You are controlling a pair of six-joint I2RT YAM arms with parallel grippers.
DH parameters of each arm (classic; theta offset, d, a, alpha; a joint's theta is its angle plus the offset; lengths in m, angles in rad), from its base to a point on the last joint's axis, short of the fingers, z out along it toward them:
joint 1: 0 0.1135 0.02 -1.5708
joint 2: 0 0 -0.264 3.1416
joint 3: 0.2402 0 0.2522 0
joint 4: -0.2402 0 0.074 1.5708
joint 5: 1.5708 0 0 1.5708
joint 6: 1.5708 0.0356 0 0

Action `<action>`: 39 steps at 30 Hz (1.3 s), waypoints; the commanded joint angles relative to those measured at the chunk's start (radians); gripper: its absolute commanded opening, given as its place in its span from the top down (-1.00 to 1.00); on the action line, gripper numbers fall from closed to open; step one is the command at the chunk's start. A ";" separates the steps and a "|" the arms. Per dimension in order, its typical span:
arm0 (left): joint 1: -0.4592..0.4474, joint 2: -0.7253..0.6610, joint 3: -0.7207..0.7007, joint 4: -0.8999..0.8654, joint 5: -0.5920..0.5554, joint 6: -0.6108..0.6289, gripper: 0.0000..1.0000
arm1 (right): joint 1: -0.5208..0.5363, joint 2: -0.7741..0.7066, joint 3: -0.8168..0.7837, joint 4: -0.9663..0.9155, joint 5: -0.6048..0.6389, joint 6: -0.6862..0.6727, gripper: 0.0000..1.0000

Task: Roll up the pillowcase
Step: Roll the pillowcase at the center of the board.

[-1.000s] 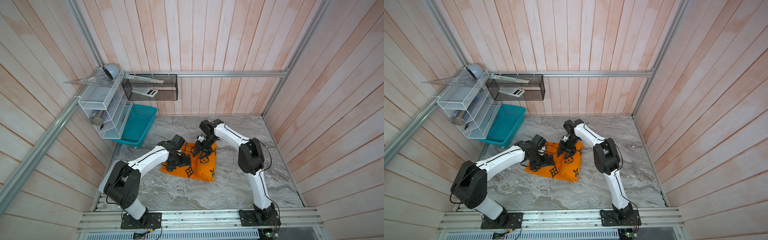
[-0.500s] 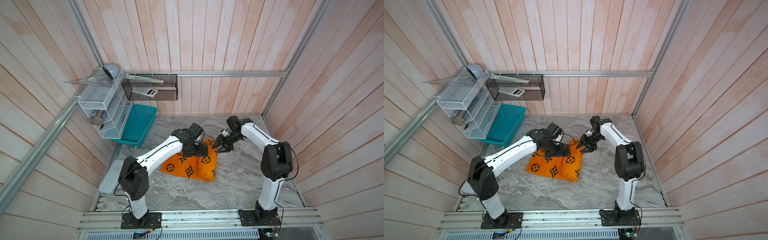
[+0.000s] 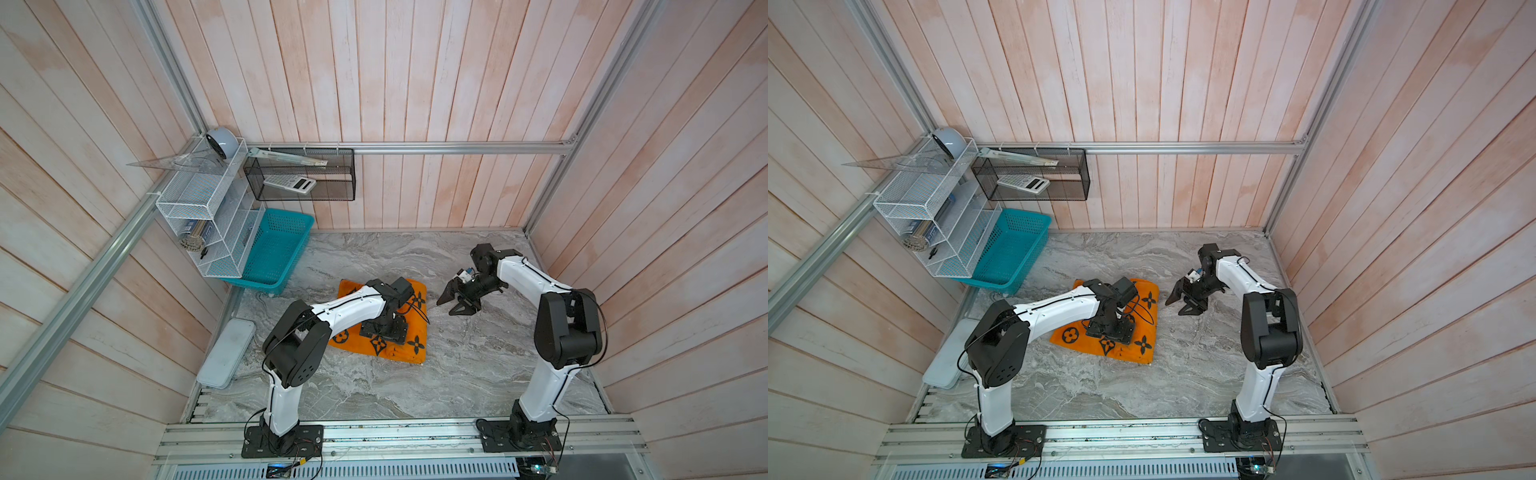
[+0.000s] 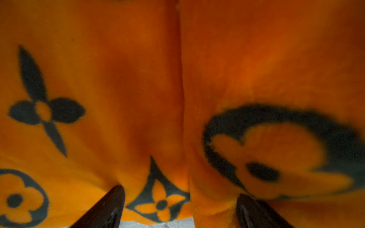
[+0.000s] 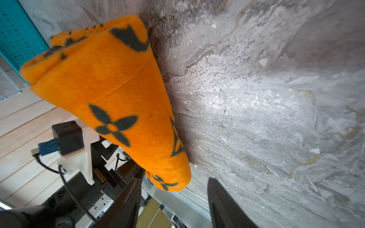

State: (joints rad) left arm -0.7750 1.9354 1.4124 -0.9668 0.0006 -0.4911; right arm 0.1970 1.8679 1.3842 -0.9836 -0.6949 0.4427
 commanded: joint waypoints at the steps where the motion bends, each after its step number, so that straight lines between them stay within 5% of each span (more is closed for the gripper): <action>1: 0.024 -0.028 -0.060 0.036 -0.149 -0.031 -0.83 | 0.035 -0.013 -0.033 0.047 -0.034 -0.062 -0.24; 9: 0.087 -0.048 -0.150 0.115 -0.070 -0.078 -0.81 | 0.161 0.037 -0.066 0.153 -0.071 -0.111 -0.51; 20: 0.103 -0.058 -0.165 0.130 -0.037 -0.076 -0.81 | 0.250 0.097 -0.023 0.175 -0.090 -0.121 -0.51; 25: 0.119 -0.069 -0.168 0.147 0.008 -0.092 -0.81 | 0.279 0.160 0.003 0.160 -0.116 -0.117 -0.07; 30: 0.190 -0.127 -0.207 0.252 0.217 -0.173 -0.91 | 0.276 0.180 -0.001 0.170 -0.092 -0.090 1.00; 39: 0.370 -0.255 -0.261 0.349 0.248 -0.270 -1.00 | 0.195 0.109 -0.030 -0.011 0.041 -0.108 1.00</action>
State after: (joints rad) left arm -0.4519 1.7065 1.1709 -0.6941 0.2398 -0.7170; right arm 0.4202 2.0171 1.3712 -0.8669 -0.7490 0.3611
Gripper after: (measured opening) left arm 0.998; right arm 0.090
